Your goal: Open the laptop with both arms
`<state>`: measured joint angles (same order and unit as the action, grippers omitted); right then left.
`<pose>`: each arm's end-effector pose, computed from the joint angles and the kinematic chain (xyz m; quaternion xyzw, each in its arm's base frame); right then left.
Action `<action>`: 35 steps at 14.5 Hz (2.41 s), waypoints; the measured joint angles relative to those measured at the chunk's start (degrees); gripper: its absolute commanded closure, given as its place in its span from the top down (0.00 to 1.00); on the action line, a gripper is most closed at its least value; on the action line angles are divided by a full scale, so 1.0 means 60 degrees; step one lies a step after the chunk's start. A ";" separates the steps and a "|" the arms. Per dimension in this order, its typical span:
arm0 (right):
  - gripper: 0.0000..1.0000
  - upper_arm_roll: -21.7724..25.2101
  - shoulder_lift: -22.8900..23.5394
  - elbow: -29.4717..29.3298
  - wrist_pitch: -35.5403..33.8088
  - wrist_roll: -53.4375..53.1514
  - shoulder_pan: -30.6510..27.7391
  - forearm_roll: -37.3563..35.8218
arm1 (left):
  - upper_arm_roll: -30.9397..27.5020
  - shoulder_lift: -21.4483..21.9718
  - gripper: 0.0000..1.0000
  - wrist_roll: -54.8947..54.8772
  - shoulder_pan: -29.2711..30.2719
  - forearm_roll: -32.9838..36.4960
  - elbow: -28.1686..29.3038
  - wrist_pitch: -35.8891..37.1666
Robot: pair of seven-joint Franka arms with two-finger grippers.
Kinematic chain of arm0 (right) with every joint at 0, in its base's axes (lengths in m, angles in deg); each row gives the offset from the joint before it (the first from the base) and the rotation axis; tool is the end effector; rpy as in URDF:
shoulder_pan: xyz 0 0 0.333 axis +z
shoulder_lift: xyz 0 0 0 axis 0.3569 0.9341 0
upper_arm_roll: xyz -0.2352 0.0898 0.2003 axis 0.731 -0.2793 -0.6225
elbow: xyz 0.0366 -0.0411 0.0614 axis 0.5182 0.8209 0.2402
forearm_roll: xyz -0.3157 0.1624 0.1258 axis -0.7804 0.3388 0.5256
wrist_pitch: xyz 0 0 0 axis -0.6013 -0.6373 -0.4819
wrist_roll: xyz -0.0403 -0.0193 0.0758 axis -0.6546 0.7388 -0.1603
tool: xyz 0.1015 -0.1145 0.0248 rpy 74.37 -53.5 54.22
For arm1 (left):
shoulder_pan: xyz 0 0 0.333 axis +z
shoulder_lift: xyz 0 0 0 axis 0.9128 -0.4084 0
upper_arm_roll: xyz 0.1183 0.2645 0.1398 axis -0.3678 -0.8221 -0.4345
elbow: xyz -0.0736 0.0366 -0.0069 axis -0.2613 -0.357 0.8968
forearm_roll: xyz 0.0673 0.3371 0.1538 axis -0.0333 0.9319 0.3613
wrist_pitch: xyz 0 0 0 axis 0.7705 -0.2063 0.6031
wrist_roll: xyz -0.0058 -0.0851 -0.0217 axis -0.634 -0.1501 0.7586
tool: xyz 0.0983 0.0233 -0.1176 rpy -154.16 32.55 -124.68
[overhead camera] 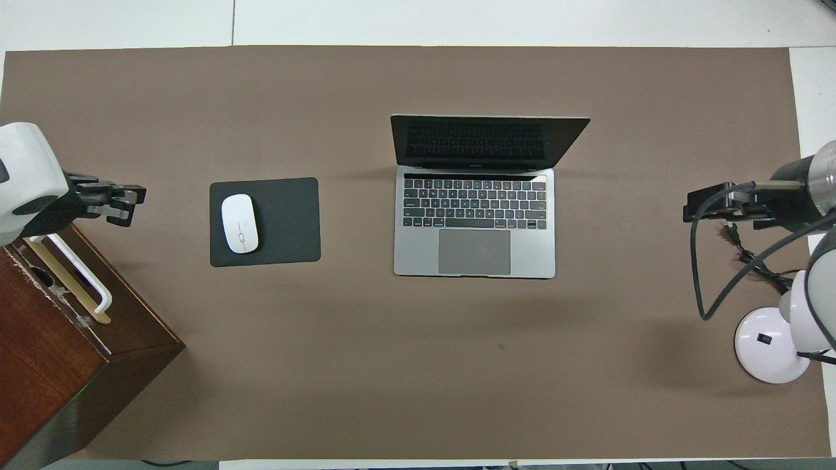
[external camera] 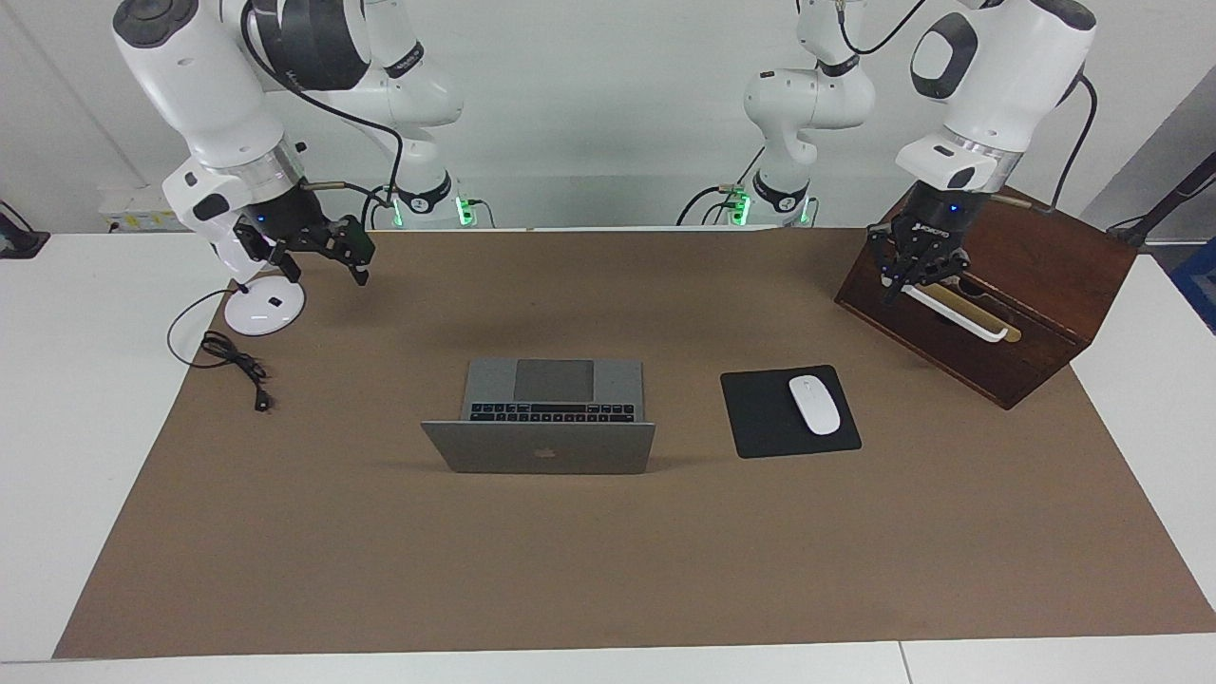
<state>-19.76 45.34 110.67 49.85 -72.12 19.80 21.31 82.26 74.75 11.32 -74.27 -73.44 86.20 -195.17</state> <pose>0.5100 0.0154 0.5411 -0.9978 0.0616 0.0032 0.0258 0.5176 -0.0671 0.5532 0.9653 -0.2205 0.1302 0.0515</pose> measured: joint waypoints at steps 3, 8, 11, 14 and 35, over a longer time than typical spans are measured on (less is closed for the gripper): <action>1.00 0.0008 -0.0250 0.0242 0.0127 0.0000 -0.0006 0.0000 | 0.0001 0.0024 0.44 0.0000 0.0099 0.0577 -0.0317 0.0480; 1.00 0.0013 -0.0258 0.0043 0.0553 0.0000 -0.0008 -0.0001 | -0.0006 0.0069 1.00 -0.0013 0.0473 0.0769 -0.0397 0.0815; 1.00 0.0049 -0.0306 -0.0266 0.0444 0.0000 -0.0021 -0.0016 | -0.0008 0.0134 1.00 -0.0123 0.0839 0.0776 -0.0397 0.0925; 1.00 0.0070 -0.0356 -0.0495 0.0043 0.0000 -0.0027 -0.0323 | -0.0098 0.0154 1.00 -0.0538 0.1078 0.0777 -0.0397 0.1018; 1.00 0.0535 -0.0380 -0.0937 -0.0500 0.0369 -0.0117 -0.0406 | -0.0174 0.0198 1.00 0.2683 0.1384 0.0781 -0.1379 0.3834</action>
<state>-16.55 43.06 105.04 46.85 -69.91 19.10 18.87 81.21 75.94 27.42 -65.97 -68.76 77.93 -172.17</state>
